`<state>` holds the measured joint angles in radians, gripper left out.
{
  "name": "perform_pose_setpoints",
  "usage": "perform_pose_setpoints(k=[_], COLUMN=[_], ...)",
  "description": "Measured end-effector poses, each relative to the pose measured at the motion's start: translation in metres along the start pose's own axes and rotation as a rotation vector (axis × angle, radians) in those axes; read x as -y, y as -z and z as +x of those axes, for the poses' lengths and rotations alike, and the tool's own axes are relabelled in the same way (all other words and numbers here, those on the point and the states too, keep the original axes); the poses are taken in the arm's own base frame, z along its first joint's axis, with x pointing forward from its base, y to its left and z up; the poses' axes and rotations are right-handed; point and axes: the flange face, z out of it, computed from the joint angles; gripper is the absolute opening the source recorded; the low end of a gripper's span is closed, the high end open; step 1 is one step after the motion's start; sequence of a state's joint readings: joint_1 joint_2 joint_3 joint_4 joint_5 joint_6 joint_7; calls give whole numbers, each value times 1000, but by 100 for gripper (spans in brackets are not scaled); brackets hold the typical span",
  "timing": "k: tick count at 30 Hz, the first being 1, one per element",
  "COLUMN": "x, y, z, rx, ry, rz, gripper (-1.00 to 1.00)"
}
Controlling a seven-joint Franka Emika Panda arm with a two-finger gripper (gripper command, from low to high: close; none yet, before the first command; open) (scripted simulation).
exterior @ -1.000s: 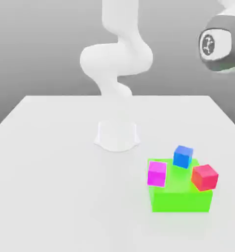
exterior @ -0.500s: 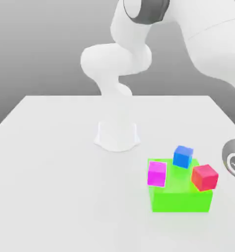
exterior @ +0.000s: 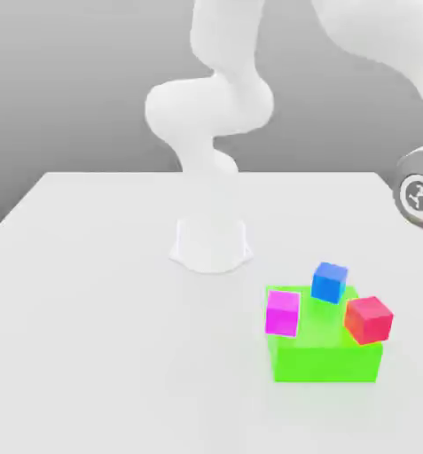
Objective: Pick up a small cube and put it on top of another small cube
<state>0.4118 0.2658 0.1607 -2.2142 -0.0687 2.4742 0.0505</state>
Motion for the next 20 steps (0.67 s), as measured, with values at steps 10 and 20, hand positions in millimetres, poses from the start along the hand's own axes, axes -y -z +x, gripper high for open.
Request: perform_pose_setpoints(k=[10, 20], x=[10, 11], y=[51, -2], z=[-101, -136], rx=[0, 0], ry=[-48, -67], rz=[2, 1], gripper=[-100, 100])
